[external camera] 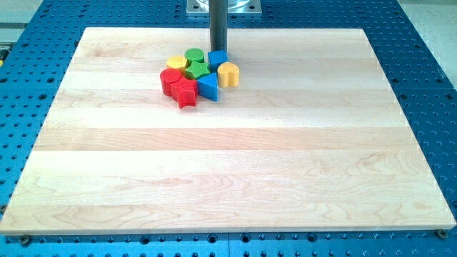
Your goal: Separate the red blocks from the group of blocks
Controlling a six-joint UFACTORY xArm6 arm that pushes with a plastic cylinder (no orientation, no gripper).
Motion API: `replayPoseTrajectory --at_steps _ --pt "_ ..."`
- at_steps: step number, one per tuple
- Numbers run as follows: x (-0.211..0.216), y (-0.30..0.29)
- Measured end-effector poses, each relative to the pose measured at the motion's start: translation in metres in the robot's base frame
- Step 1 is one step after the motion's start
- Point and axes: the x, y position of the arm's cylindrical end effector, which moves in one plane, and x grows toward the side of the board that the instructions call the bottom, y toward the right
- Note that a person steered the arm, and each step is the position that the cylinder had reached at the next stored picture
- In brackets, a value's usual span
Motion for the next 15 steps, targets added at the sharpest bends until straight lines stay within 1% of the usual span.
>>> replayPoseTrajectory --at_steps 5,6,7,8,9,11,12,13,14,15 --pt "0.000 -0.002" --pt "0.000 -0.019" --pt "0.042 -0.074" --pt "0.078 -0.092" --pt "0.104 -0.110" --pt "0.202 -0.051" --pt "0.219 -0.043" --pt "0.203 -0.085" --pt "0.168 -0.058" --pt "0.169 -0.024"
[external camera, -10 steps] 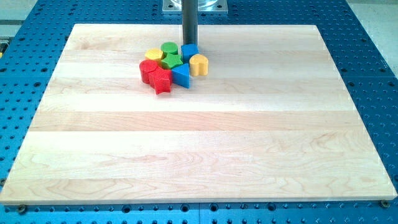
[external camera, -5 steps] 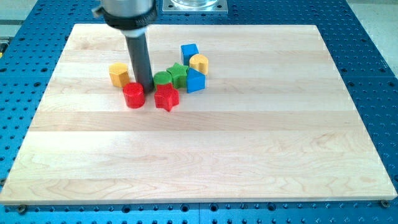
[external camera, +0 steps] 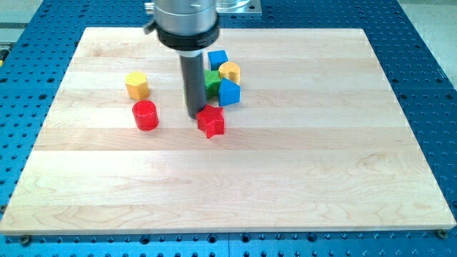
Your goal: Separate the red blocks from the group of blocks
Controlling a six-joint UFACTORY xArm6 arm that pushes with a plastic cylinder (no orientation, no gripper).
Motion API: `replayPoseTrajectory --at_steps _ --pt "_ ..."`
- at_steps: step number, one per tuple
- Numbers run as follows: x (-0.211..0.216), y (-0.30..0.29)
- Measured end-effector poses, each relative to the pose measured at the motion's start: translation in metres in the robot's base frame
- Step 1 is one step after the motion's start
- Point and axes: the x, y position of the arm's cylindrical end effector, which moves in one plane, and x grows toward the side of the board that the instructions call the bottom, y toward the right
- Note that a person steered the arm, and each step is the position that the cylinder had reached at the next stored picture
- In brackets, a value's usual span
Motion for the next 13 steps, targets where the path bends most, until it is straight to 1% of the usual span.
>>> replayPoseTrajectory --at_steps 1,2,3,4,5,6,7,8,9,10,11,12,13 --pt "0.052 0.007" --pt "0.087 0.003" --pt "0.056 -0.025" --pt "0.045 0.020" --pt "0.061 0.038" --pt "0.053 0.038" --pt "0.052 0.079" --pt "0.074 0.096" --pt "0.099 0.042" --pt "0.082 0.035" --pt "0.088 -0.007" --pt "0.115 -0.037" --pt "0.129 -0.046"
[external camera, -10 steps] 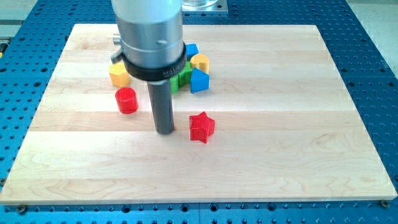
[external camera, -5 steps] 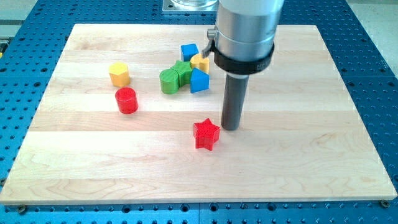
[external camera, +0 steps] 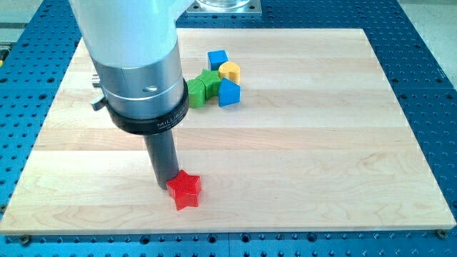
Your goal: Separate the red blocks from the group of blocks
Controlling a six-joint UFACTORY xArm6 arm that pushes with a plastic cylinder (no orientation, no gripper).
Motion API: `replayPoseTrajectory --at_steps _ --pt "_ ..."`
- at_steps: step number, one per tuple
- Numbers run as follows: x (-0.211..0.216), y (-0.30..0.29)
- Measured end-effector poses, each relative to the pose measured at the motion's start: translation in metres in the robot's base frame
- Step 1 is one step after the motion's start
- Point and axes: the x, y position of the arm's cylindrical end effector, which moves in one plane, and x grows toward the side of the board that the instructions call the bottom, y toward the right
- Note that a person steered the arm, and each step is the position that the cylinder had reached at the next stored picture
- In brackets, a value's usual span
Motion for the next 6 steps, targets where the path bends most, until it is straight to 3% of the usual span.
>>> replayPoseTrajectory --at_steps 3,4,5,6 --pt "-0.042 -0.144" --pt "-0.091 -0.149" --pt "-0.130 -0.099" --pt "-0.130 -0.051"
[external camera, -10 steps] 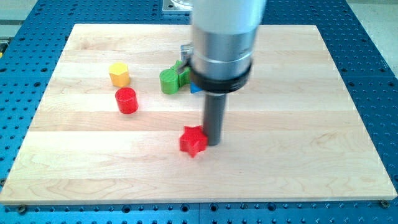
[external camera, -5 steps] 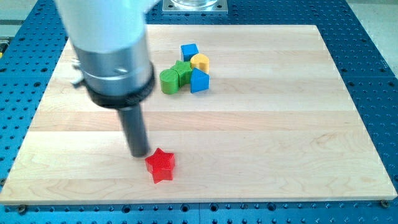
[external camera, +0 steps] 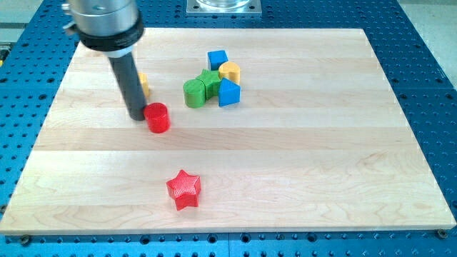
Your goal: Separate the red blocks from the group of blocks
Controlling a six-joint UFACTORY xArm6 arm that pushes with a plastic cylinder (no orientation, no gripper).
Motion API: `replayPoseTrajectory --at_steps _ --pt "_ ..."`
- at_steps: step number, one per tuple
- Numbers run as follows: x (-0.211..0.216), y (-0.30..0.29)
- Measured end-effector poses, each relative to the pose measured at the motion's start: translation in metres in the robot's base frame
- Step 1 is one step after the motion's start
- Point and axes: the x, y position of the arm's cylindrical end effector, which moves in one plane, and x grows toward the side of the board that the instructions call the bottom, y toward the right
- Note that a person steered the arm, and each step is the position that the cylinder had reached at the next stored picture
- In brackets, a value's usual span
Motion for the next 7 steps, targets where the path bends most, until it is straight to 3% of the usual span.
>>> replayPoseTrajectory --at_steps 1,2,4,5,6,7 --pt "0.027 0.031" --pt "0.001 0.017" --pt "0.063 0.041" --pt "0.028 0.029" --pt "0.022 0.070" --pt "0.054 0.091"
